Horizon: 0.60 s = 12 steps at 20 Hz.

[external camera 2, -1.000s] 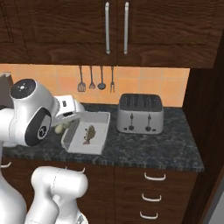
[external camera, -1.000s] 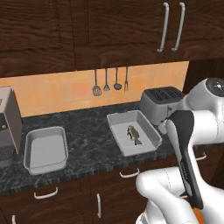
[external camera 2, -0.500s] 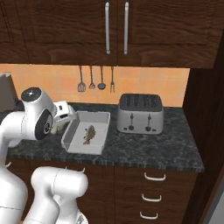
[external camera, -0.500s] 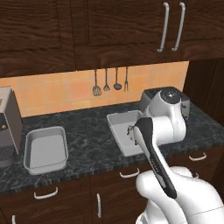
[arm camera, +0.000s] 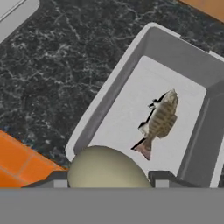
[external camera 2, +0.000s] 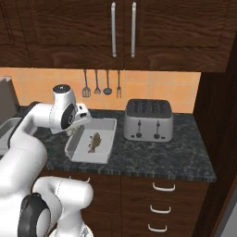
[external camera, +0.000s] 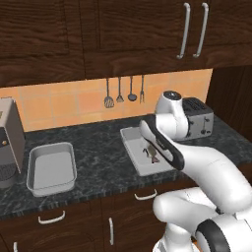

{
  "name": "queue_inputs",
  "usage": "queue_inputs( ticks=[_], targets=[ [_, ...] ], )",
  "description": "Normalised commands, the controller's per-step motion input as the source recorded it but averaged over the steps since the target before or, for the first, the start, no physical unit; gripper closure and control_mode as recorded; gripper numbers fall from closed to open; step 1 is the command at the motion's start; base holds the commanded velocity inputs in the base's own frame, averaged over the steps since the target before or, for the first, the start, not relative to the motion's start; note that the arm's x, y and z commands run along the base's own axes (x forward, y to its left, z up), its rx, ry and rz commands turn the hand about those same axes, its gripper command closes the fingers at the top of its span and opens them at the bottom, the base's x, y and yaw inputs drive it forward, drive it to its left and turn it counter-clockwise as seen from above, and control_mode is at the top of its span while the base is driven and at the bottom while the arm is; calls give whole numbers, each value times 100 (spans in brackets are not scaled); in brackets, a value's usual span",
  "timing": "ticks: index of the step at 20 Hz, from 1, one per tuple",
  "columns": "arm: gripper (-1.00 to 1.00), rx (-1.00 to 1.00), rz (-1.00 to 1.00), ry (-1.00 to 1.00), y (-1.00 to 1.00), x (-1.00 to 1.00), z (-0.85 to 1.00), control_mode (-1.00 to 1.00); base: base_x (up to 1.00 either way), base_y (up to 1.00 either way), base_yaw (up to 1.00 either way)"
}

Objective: Place one mushroom and one fish in each tupperware on the nearby counter, to pack two identical lunches.

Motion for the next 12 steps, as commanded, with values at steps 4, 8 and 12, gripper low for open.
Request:
queue_inputs(
  ticks=[4, 8, 12],
  targets=[
    [100, 0, 9, -7, 5, 21, -96, -100, 0, 0, 0],
    [100, 0, 9, -2, 5, 38, -75, -100, 0, 0, 0],
    [100, 0, 14, 0, 0, 37, -57, -100, 0, 0, 0]
  ],
)
